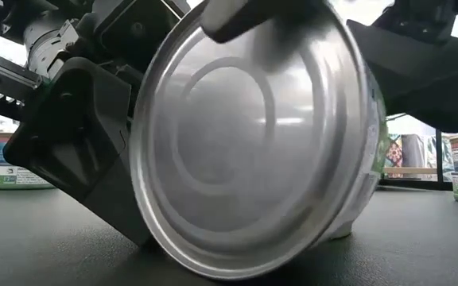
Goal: Stack canned seafood by type on shelf
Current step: Put the green can on the shelf
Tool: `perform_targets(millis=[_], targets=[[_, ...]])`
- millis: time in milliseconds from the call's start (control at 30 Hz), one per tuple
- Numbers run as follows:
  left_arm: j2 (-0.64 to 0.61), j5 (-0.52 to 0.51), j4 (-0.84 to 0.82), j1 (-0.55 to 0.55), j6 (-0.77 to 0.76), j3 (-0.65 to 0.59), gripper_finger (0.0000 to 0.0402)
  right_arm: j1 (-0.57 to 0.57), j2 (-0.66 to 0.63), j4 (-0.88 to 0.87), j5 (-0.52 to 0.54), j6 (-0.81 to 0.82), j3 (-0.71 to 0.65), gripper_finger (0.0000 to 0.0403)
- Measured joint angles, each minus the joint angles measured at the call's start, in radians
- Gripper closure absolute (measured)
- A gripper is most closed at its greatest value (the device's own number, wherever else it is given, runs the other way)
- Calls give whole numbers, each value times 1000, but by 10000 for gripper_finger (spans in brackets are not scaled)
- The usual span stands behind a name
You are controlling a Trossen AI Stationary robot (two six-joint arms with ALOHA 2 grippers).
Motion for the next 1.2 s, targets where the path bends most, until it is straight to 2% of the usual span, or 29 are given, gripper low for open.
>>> perform_targets(millis=[133, 333, 533, 700, 833, 1033, 1200], targets=[[0, 0, 0, 0, 0, 0, 395, -4, 0, -1, -5, -3, 0, 193], [0, 0, -1, 0, 5, 0, 395, -4, -1, -1, -4, 3, 0, 270], [-38, 1, -84, -2, 27, -1, 395, -4, -30, 6, -8, 5, 0, 274], [-116, -10, -187, -4, 54, -3, 395, 3, -123, -28, 14, -9, 0, 270], [-206, -56, -278, -9, 81, -3, 395, 12, -224, -164, 35, 14, 0, 269], [-360, -219, -357, -37, 181, -16, 395, 14, -371, -502, 96, 146, 0, 269], [-455, -241, -336, -14, 228, -71, 395, -38, -507, -794, 152, 280, 0, 269]])
